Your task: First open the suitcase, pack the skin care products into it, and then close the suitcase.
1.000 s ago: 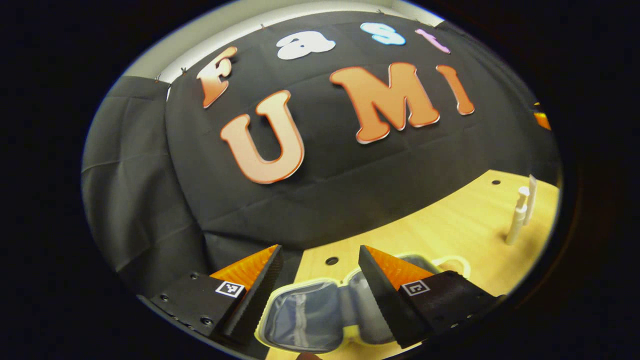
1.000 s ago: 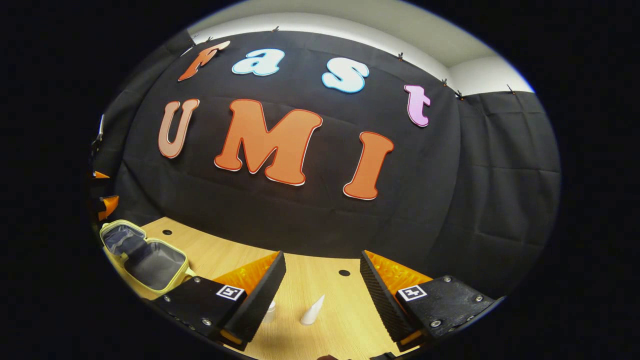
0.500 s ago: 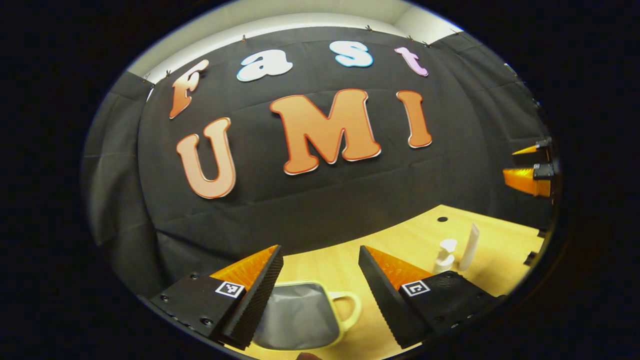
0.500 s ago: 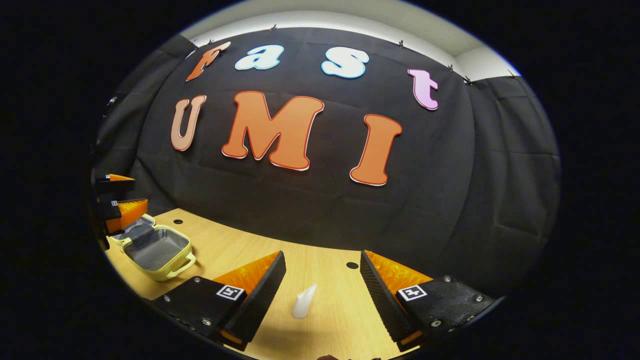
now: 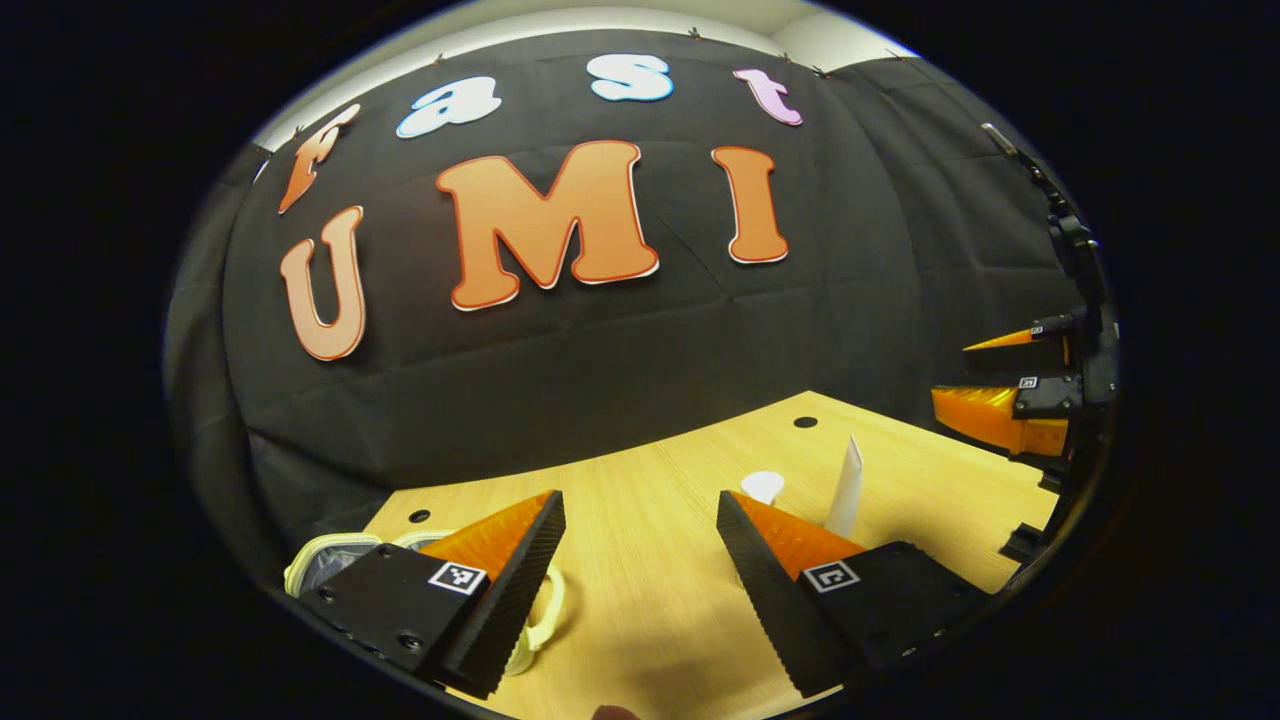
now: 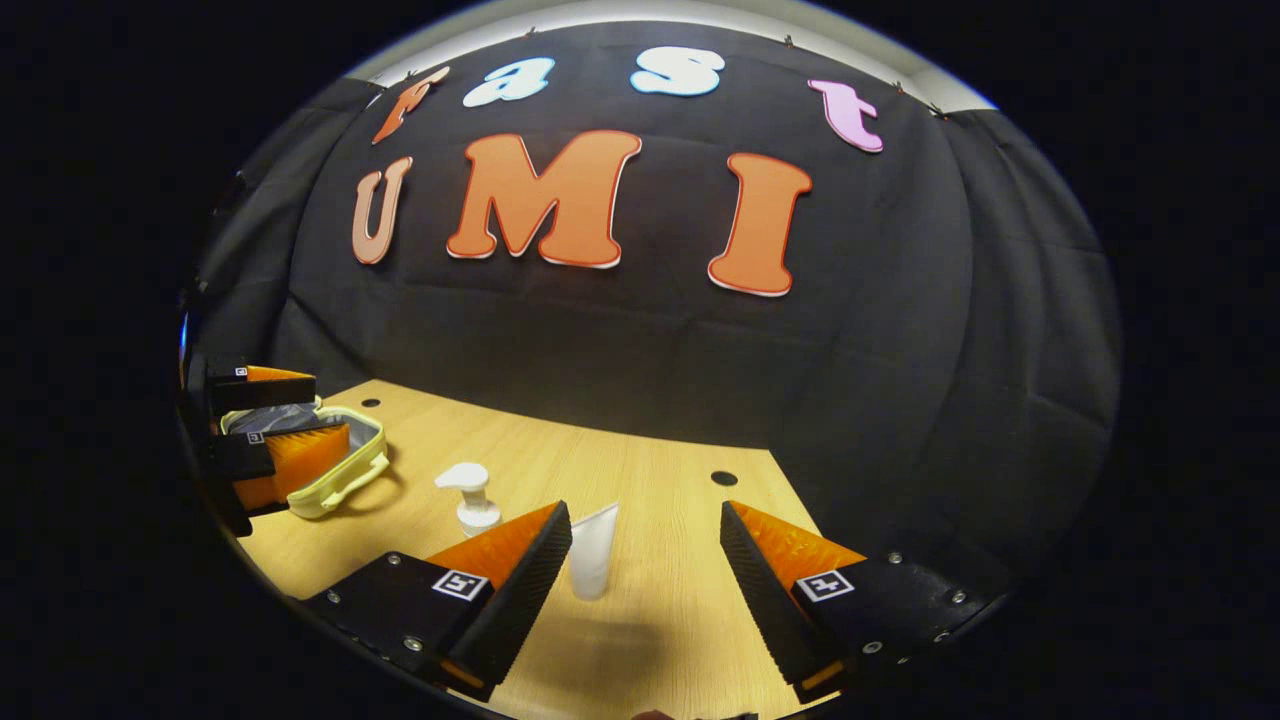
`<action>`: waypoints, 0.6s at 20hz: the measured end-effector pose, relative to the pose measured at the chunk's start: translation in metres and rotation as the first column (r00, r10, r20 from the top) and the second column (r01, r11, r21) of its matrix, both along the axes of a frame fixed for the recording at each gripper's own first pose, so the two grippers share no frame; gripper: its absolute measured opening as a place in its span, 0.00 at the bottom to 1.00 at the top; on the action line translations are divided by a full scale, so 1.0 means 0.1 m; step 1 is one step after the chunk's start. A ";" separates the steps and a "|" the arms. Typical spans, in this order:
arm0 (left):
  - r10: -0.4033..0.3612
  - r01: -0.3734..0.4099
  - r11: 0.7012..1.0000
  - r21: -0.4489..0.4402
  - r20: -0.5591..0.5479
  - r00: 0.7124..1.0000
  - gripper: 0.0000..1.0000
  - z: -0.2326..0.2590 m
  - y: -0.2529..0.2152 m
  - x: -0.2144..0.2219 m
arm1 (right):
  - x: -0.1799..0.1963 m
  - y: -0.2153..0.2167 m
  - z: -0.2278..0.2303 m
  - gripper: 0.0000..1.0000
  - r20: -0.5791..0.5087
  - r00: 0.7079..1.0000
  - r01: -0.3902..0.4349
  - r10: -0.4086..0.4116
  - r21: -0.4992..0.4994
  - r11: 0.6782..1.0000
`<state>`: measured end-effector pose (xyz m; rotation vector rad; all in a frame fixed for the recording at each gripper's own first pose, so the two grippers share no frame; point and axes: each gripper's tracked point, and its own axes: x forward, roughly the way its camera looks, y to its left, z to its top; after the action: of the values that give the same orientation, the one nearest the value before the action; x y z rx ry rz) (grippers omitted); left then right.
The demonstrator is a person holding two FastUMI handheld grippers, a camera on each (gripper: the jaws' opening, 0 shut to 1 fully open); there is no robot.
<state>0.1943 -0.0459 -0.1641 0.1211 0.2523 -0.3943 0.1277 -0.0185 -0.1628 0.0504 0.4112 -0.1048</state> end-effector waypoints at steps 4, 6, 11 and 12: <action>-0.050 0.051 0.999 0.014 -0.072 0.996 0.99 -0.36 -0.30 -0.06 | 0.02 0.01 -0.36 0.96 -0.053 0.999 -0.007 0.008 0.011 1.000; -0.083 0.087 0.996 0.030 -0.111 0.990 0.99 -0.61 -0.44 -0.08 | 0.05 0.05 -0.56 0.96 -0.076 0.997 -0.018 0.019 0.015 1.000; -0.142 0.155 0.986 0.064 -0.177 0.974 0.99 -1.15 -0.76 -0.04 | 0.20 0.17 -1.05 0.97 -0.146 0.988 -0.048 0.050 0.020 0.999; -0.143 0.158 0.985 0.064 -0.192 0.971 0.99 -1.25 -0.79 0.01 | 0.23 0.19 -1.15 0.97 -0.157 0.986 -0.054 0.055 0.009 0.998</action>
<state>0.1950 -0.1253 -0.2889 0.1825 0.4465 -0.5484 0.1507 0.0010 -0.2775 0.0353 0.5699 -0.0539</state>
